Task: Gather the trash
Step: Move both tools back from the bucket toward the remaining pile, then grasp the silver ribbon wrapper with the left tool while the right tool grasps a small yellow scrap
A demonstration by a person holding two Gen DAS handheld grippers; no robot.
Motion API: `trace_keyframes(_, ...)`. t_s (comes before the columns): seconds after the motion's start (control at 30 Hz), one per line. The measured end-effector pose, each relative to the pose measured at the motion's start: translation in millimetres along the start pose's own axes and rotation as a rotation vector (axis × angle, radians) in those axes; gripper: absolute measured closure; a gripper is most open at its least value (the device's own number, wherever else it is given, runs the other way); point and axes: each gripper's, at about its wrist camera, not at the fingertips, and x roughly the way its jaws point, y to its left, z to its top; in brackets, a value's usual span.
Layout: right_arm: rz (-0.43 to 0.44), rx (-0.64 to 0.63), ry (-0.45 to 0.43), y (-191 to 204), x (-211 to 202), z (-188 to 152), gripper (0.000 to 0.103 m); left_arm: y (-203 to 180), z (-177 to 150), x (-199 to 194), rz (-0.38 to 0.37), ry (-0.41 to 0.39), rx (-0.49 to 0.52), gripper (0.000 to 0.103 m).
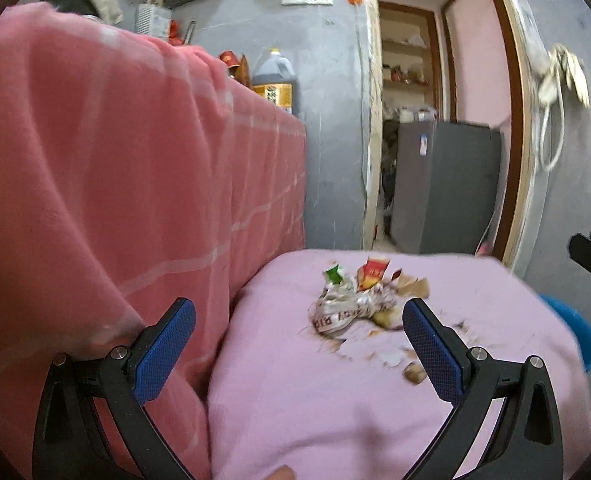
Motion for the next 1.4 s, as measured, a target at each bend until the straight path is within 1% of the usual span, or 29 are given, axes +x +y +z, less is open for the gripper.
trace_keyframes(0.07, 0.029, -0.008, 0.054, 5.0, 12.3, -6.2, 0.000, -1.6, -5.0, 5.9, 0.009, 0.013, 0.032, 0.002)
trace_keyframes(0.13, 0.041, -0.022, 0.103, 10.4, 23.1, -12.0, 0.000, -1.4, -10.7, 13.1, 0.011, 0.031, 0.047, 0.001)
trace_keyframes(0.2, 0.059, -0.033, 0.149, 15.3, 32.6, -18.2, 0.000, 0.8, -16.6, 19.9, -0.005, 0.063, 0.038, 0.002)
trace_keyframes(0.27, 0.078, -0.034, 0.192, 17.3, 40.2, -23.4, 0.004, 2.4, -20.9, 27.3, -0.024, 0.093, 0.030, 0.002)
trace_keyframes(0.33, 0.099, -0.038, 0.235, 19.1, 46.7, -29.2, 0.014, 3.7, -22.0, 32.9, -0.035, 0.117, 0.021, 0.002)
trace_keyframes(0.47, 0.145, -0.042, 0.311, 24.6, 58.6, -37.6, 0.023, 6.0, -18.0, 42.3, -0.032, 0.149, 0.007, 0.002)
trace_keyframes(0.57, 0.175, -0.050, 0.369, 29.9, 67.8, -42.3, 0.035, 6.1, -18.4, 51.4, -0.015, 0.191, 0.005, 0.002)
trace_keyframes(0.63, 0.210, -0.043, 0.414, 33.9, 74.9, -45.9, 0.047, 6.8, -19.7, 57.3, -0.019, 0.223, -0.002, 0.005)
trace_keyframes(0.73, 0.251, -0.066, 0.465, 44.4, 82.5, -51.6, 0.057, 9.4, -21.3, 68.4, -0.032, 0.272, -0.027, 0.006)
trace_keyframes(0.8, 0.281, -0.090, 0.486, 53.0, 84.3, -54.8, 0.061, 12.8, -20.7, 75.9, -0.044, 0.299, -0.052, 0.008)
trace_keyframes(0.83, 0.290, -0.102, 0.493, 56.9, 83.9, -55.8, 0.063, 15.0, -19.9, 79.5, -0.057, 0.309, -0.065, 0.012)
trace_keyframes(0.87, 0.297, -0.113, 0.500, 60.3, 84.0, -56.6, 0.063, 17.6, -19.4, 82.8, -0.075, 0.320, -0.079, 0.018)
trace_keyframes(0.9, 0.306, -0.130, 0.511, 65.2, 84.7, -57.9, 0.063, 20.6, -19.0, 87.6, -0.101, 0.333, -0.096, 0.021)
trace_keyframes(0.93, 0.310, -0.145, 0.518, 69.0, 85.2, -59.0, 0.063, 24.1, -19.1, 92.8, -0.131, 0.347, -0.114, 0.029)
trace_keyframes(0.97, 0.314, -0.165, 0.525, 74.2, 86.3, -60.7, 0.063, 27.9, -18.9, 95.5, -0.150, 0.359, -0.129, 0.035)
trace_keyframes(1.03, 0.320, -0.185, 0.536, 80.9, 89.8, -62.8, 0.063, 36.0, -19.7, 103.1, -0.167, 0.388, -0.163, 0.041)
trace_keyframes(1.1, 0.327, -0.187, 0.544, 84.5, 94.4, -63.5, 0.063, 41.0, -17.6, 101.5, -0.174, 0.379, -0.172, 0.042)
trace_keyframes(1.17, 0.327, -0.180, 0.551, 86.0, 100.3, -63.1, 0.067, 42.9, -16.5, 99.7, -0.180, 0.373, -0.171, 0.042)
trace_keyframes(1.23, 0.320, -0.165, 0.555, 84.4, 105.7, -62.0, 0.076, 43.4, -16.2, 99.3, -0.183, 0.373, -0.165, 0.042)
trace_keyframes(1.27, 0.317, -0.153, 0.558, 82.8, 108.2, -61.7, 0.077, 43.6, -15.9, 99.2, -0.187, 0.373, -0.162, 0.042)
trace_keyframes(1.33, 0.306, -0.127, 0.556, 77.7, 111.8, -60.4, 0.088, 44.1, -16.8, 99.4, -0.191, 0.370, -0.158, 0.042)
trace_keyframes(1.4, 0.290, -0.105, 0.556, 71.6, 113.6, -59.7, 0.089, 45.3, -15.8, 99.2, -0.198, 0.369, -0.157, 0.042)
